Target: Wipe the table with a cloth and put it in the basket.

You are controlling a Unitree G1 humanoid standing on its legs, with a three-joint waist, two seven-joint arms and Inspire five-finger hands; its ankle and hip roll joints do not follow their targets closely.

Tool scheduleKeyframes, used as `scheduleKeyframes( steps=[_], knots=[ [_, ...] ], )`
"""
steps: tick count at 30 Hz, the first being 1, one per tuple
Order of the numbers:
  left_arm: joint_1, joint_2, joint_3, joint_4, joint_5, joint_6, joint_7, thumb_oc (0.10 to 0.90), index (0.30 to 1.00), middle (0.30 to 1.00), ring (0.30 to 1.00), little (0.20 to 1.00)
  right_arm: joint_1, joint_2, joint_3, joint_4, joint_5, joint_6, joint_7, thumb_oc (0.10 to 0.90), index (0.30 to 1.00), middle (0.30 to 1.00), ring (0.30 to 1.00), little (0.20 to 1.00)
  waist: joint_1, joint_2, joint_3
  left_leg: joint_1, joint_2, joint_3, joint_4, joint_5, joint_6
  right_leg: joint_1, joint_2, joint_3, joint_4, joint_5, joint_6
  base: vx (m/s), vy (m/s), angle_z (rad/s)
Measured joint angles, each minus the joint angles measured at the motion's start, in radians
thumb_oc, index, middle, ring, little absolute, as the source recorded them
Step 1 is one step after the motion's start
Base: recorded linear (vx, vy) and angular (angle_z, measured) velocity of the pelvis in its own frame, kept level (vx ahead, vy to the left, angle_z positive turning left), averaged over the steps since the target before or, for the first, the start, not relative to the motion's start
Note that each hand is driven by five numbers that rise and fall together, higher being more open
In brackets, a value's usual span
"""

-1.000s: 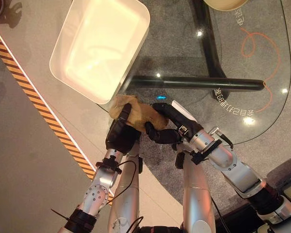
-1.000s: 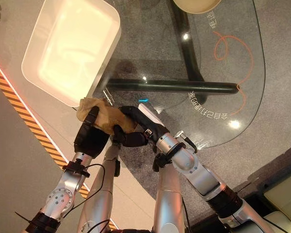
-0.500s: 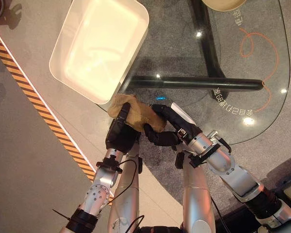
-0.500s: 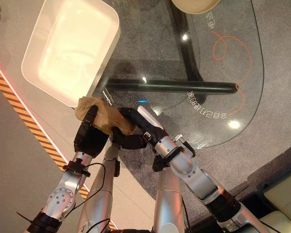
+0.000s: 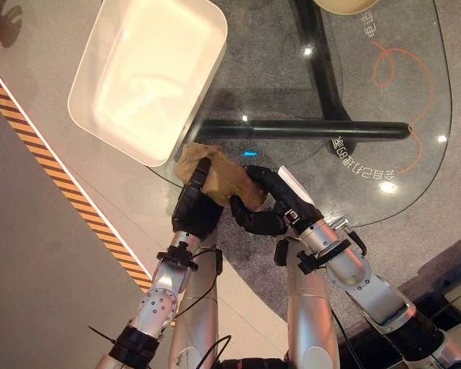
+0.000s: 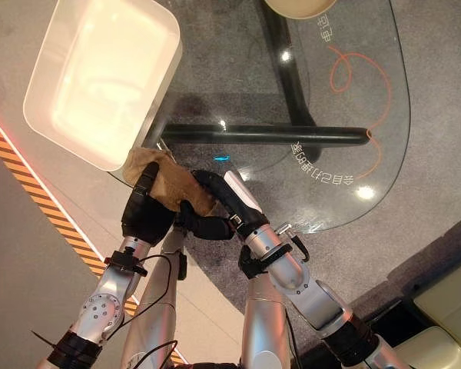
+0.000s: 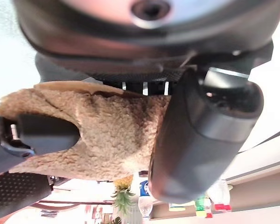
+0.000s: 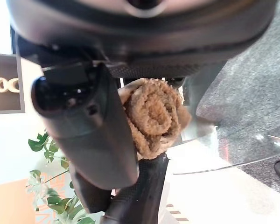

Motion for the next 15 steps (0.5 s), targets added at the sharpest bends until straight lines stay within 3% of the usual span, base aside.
scheduleKeyframes(
  steps=[15],
  knots=[
    [0.002, -0.001, -0.001, 0.0, 0.05, -0.011, -0.038, 0.1, 0.3, 0.3, 0.3, 0.2, 0.054, 0.016, -0.017, -0.009, 0.001, -0.043, -0.022, 0.8, 0.9, 0.9, 0.9, 0.9, -0.013, -0.013, 0.0, 0.0, 0.0, 0.003, 0.001, -0.002, 0.002, -0.001, 0.0, 0.003, -0.001, 0.001, -0.001, 0.0, 0.0, 0.0]
  ],
)
